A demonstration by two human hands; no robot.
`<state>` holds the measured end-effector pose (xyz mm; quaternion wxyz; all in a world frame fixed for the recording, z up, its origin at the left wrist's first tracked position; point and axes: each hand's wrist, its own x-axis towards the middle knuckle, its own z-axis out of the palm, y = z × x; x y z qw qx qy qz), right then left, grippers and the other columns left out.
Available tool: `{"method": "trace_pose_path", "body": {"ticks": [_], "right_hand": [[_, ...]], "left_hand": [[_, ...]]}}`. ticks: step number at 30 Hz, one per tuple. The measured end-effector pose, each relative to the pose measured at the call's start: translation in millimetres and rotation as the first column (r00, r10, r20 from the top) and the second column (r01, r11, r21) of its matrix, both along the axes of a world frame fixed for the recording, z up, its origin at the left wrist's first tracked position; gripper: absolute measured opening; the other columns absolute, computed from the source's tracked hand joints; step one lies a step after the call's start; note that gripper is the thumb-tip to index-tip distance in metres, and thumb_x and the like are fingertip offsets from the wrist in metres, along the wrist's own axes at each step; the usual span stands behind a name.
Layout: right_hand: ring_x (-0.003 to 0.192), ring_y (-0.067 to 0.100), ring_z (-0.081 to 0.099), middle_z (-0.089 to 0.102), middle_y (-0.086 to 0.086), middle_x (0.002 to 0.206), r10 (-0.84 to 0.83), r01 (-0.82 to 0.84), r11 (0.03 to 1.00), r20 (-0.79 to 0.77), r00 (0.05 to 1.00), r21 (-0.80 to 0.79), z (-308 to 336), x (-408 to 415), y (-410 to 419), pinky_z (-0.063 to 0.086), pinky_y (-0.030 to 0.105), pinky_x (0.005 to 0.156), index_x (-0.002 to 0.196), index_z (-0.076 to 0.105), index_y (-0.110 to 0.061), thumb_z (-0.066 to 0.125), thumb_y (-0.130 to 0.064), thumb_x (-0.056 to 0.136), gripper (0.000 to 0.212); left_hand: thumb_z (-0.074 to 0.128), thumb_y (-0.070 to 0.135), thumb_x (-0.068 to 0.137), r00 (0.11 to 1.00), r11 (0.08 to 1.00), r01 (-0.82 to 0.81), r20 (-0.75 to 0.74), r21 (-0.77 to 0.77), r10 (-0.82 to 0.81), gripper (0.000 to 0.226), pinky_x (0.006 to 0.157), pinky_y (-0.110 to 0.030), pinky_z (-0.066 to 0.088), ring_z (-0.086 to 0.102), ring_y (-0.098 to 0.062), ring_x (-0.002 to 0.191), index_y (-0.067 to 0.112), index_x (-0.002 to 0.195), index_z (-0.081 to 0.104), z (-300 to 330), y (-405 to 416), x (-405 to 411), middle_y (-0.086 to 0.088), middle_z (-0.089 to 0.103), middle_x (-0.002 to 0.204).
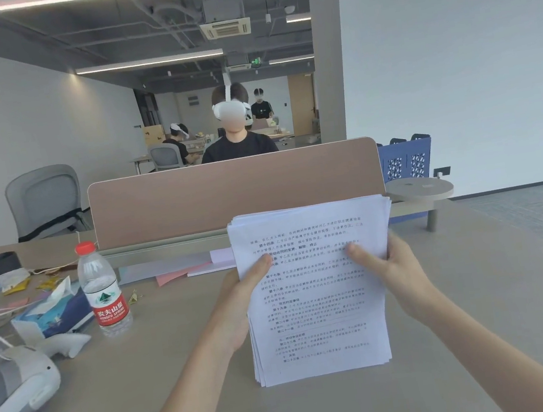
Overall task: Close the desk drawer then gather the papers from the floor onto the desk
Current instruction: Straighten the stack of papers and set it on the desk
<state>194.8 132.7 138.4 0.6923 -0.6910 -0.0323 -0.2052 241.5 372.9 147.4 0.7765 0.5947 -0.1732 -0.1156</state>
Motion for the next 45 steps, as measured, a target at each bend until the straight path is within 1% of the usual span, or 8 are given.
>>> {"method": "trace_pose_path", "body": {"ticks": [4,10,16,23,27,33,38,45], "right_hand": [[0.101,0.027,0.076,0.08,0.004,0.107,0.028,-0.025,0.999,-0.124,0.992,0.032,-40.1,-0.4,5.2,0.061,0.038,0.081,0.114,0.071,-0.009,0.07,-0.023,0.092,0.026],[0.092,0.024,0.078,0.08,0.002,0.102,-0.06,0.066,0.996,-0.101,0.993,0.059,-54.5,5.6,18.8,0.063,0.045,0.079,0.109,0.07,-0.016,0.076,-0.019,0.088,0.021],[0.09,0.014,0.076,0.08,-0.005,0.099,-0.178,0.178,0.982,-0.009,0.984,0.064,-39.7,12.0,27.6,0.062,0.034,0.075,0.105,0.071,-0.02,0.077,-0.019,0.088,0.018],[0.085,0.008,0.075,0.079,-0.01,0.094,-0.268,0.257,0.956,0.062,0.961,0.141,-25.5,12.8,25.1,0.061,0.031,0.074,0.099,0.07,-0.022,0.079,-0.018,0.084,0.018],[0.095,0.008,0.074,0.078,-0.012,0.102,-0.218,0.214,0.975,0.085,0.972,0.062,-39.5,11.0,26.9,0.059,0.028,0.078,0.107,0.068,-0.024,0.076,-0.02,0.089,0.021],[0.113,0.008,0.068,0.072,-0.015,0.12,-0.115,0.113,0.991,-0.026,0.993,-0.066,-74.4,15.5,20.4,0.054,0.042,0.097,0.125,0.06,-0.035,0.072,-0.037,0.09,0.036],[0.096,0.013,0.07,0.071,-0.019,0.09,-0.175,0.175,0.984,0.002,0.984,0.011,-73.6,26.0,13.4,0.057,0.046,0.088,0.1,0.052,-0.017,0.072,-0.028,0.091,0.025],[0.102,0.017,0.069,0.072,-0.009,0.101,-0.19,0.19,0.981,0.002,0.982,-0.04,-79.4,31.0,20.0,0.055,0.043,0.089,0.103,0.057,-0.019,0.062,-0.035,0.097,0.018]], "left_hand": [[0.059,0.028,0.096,1.0,1.0,-0.025,0.019,0.015,0.025,0.022,0.089,-0.037,0.054,0.072,-0.018,0.109,0.022,0.111,0.073,-7.6,-0.6,4.6,-0.001,0.077,0.115],[0.077,0.028,0.082,0.986,0.985,-0.168,0.003,0.03,0.168,0.032,0.088,-0.036,0.053,0.073,-0.015,0.106,0.024,0.114,0.072,-41.8,-1.5,8.3,0.001,0.076,0.117],[0.074,0.014,0.086,0.968,0.97,-0.242,0.07,-0.015,0.242,0.018,0.087,-0.043,0.059,0.076,-0.024,0.098,0.016,0.104,0.075,-30.6,-3.3,16.6,-0.004,0.08,0.105],[0.078,0.034,0.079,0.957,0.936,-0.275,0.158,0.219,0.244,0.008,0.079,-0.032,0.06,0.076,-0.011,0.089,0.042,0.077,0.08,-44.6,-3.5,20.3,0.014,0.081,0.087],[0.078,0.028,0.084,0.956,0.943,-0.292,0.053,0.161,0.287,0.006,0.08,-0.036,0.06,0.077,-0.012,0.089,0.033,0.087,0.08,-64.8,-8.0,18.1,0.007,0.081,0.094],[0.078,0.032,0.083,0.95,0.934,-0.291,-0.056,0.206,0.308,0.016,0.086,-0.039,0.06,0.077,-0.015,0.089,0.025,0.097,0.078,-87.2,-15.6,20.0,0.006,0.082,0.093],[0.079,0.042,0.079,0.96,0.934,-0.265,-0.025,0.24,0.279,0.019,0.088,-0.044,0.059,0.078,-0.017,0.09,0.028,0.093,0.08,-82.9,-16.8,29.8,0.005,0.082,0.093],[0.078,0.03,0.083,0.964,0.942,-0.253,-0.018,0.222,0.264,0.009,0.074,-0.019,0.053,0.073,0.006,0.085,0.034,0.091,0.076,-93.8,-21.8,28.0,0.02,0.079,0.09]]}}
